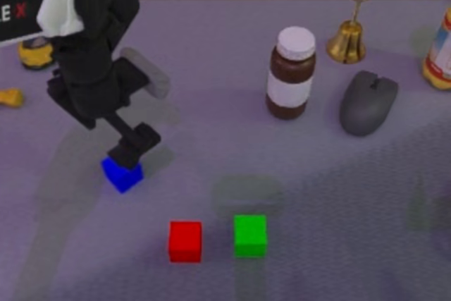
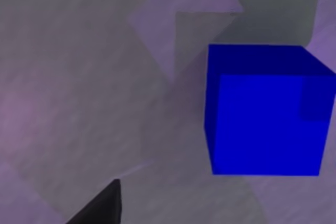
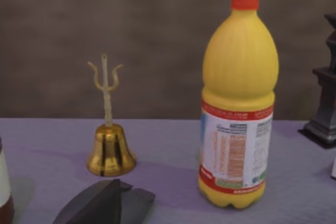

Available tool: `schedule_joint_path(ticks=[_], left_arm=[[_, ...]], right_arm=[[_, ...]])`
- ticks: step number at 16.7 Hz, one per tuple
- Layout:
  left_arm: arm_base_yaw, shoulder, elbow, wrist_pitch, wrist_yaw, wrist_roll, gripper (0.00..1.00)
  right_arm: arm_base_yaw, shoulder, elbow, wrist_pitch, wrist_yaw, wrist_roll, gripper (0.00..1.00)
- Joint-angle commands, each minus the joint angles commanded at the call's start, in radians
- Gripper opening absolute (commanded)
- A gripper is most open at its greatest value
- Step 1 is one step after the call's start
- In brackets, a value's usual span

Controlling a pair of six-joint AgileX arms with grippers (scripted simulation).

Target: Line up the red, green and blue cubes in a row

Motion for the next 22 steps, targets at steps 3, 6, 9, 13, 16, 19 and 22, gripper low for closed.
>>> schedule_joint_path(ticks=[3,6,9,13,16,19,22], left_arm=[[-0.004,0.005,0.001,0.002,0.0,-0.002,1.0],[-0.002,0.036,-0.032,0.067,0.0,-0.001,1.0],[0.0,0.09,-0.091,0.182,0.001,0.001,1.0],[0.001,0.149,-0.152,0.302,0.001,0.003,1.0],[0.001,0.153,-0.156,0.309,0.001,0.004,1.0],[0.001,0.153,-0.156,0.309,0.001,0.004,0.85],[0.001,0.153,-0.156,0.309,0.001,0.004,0.62]], right_arm=[[0.0,0.0,0.0,0.0,0.0,0.0,1.0],[0.0,0.0,0.0,0.0,0.0,0.0,1.0],[0.0,0.0,0.0,0.0,0.0,0.0,1.0],[0.0,0.0,0.0,0.0,0.0,0.0,1.0],[0.0,0.0,0.0,0.0,0.0,0.0,1.0],[0.0,0.0,0.0,0.0,0.0,0.0,1.0],[0.0,0.0,0.0,0.0,0.0,0.0,1.0]])
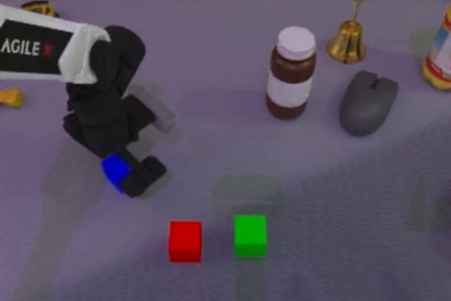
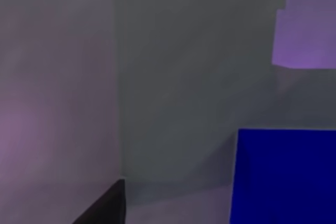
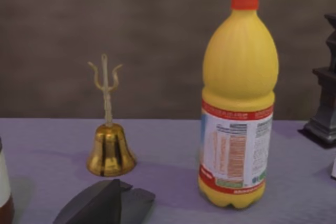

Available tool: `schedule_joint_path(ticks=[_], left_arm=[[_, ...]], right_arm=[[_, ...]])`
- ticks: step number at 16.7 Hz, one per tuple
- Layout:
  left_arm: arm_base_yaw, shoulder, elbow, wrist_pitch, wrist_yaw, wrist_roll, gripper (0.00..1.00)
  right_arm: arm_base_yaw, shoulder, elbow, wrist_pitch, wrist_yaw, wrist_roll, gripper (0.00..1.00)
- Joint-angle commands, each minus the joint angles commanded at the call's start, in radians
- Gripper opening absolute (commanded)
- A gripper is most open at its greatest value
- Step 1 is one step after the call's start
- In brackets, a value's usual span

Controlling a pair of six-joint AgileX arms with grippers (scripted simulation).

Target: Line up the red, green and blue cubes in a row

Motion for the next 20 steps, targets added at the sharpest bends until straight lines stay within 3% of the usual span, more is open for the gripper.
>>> schedule_joint_path(ticks=[8,20], left_arm=[[0.0,0.0,0.0,0.0,0.0,0.0,0.02],[-0.001,-0.055,0.033,-0.064,0.016,-0.006,0.0]], right_arm=[[0.0,0.0,0.0,0.0,0.0,0.0,1.0],[0.0,0.0,0.0,0.0,0.0,0.0,1.0]])
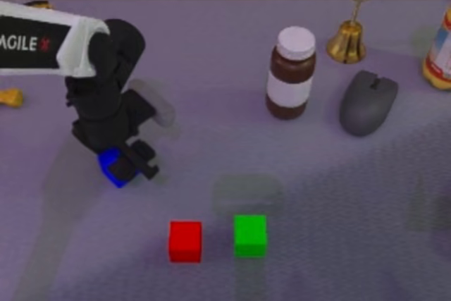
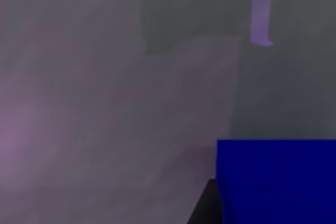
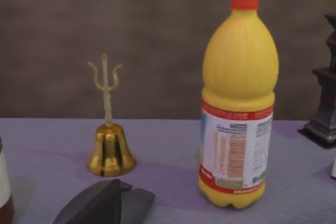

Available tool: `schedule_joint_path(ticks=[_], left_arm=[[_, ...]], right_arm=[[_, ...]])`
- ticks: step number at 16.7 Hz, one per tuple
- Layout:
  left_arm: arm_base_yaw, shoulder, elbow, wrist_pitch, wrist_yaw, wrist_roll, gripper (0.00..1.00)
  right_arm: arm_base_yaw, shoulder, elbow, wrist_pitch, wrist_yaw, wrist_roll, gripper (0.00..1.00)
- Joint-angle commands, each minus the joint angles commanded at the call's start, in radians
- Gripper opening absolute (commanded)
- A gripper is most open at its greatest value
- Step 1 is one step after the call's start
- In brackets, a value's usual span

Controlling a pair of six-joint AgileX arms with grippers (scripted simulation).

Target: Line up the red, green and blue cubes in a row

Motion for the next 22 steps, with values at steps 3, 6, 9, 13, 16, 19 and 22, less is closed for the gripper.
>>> schedule_joint_path(ticks=[3,6,9,13,16,19,22], left_arm=[[0.009,-0.048,0.055,-0.119,-0.001,-0.002,0.0],[0.017,-0.094,0.101,-0.196,-0.002,-0.005,0.0],[0.018,-0.098,0.104,-0.201,-0.002,-0.005,0.0],[-0.025,-0.072,0.139,-0.216,-0.002,0.004,0.0],[-0.158,-0.007,0.245,-0.27,0.0,0.026,0.0],[-0.36,0.068,0.381,-0.336,0.001,0.05,0.0],[-0.551,0.131,0.51,-0.395,0.0,0.07,0.0]], right_arm=[[0.0,0.0,0.0,0.0,0.0,0.0,1.0],[0.0,0.0,0.0,0.0,0.0,0.0,1.0],[0.0,0.0,0.0,0.0,0.0,0.0,1.0],[0.0,0.0,0.0,0.0,0.0,0.0,1.0],[0.0,0.0,0.0,0.0,0.0,0.0,1.0],[0.0,0.0,0.0,0.0,0.0,0.0,1.0],[0.0,0.0,0.0,0.0,0.0,0.0,1.0]])
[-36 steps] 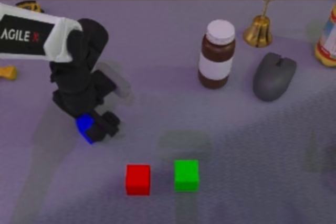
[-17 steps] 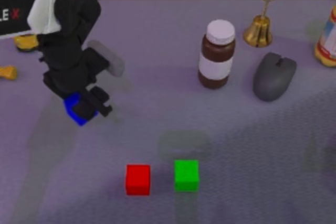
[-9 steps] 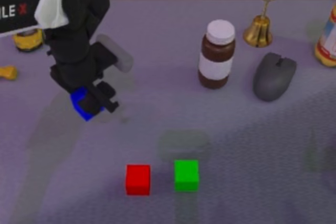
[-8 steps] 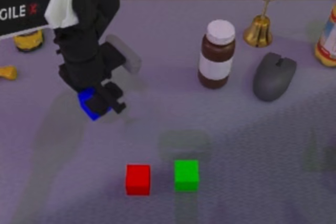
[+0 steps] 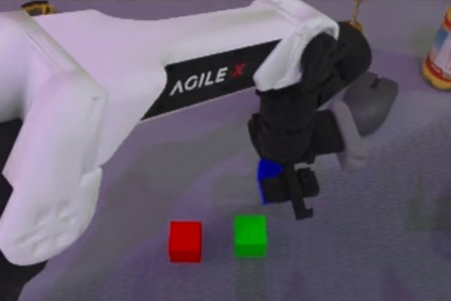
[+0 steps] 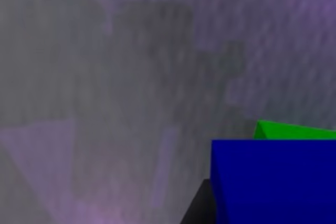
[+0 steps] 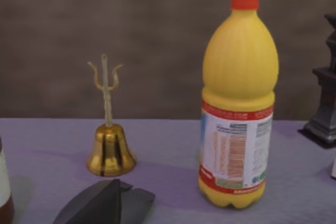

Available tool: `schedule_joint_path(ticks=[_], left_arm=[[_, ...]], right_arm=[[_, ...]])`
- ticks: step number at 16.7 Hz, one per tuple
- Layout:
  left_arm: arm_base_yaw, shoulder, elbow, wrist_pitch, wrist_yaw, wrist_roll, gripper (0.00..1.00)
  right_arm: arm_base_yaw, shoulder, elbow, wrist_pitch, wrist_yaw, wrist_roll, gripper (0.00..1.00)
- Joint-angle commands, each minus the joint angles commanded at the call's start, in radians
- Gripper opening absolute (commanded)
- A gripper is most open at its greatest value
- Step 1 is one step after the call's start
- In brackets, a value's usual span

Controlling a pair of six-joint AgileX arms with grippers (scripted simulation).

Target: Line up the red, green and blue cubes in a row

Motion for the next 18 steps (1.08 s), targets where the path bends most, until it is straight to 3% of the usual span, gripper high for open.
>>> schedule_joint_path(ticks=[4,10,18], left_arm=[[-0.119,0.038,0.098,-0.039,-0.002,0.014,0.0],[-0.12,0.039,0.084,-0.021,-0.001,0.016,0.0],[-0.121,0.108,-0.063,0.192,-0.001,0.017,0.0]], right_arm=[[0.0,0.0,0.0,0.0,0.0,0.0,1.0],[0.0,0.0,0.0,0.0,0.0,0.0,1.0],[0.0,0.0,0.0,0.0,0.0,0.0,1.0]])
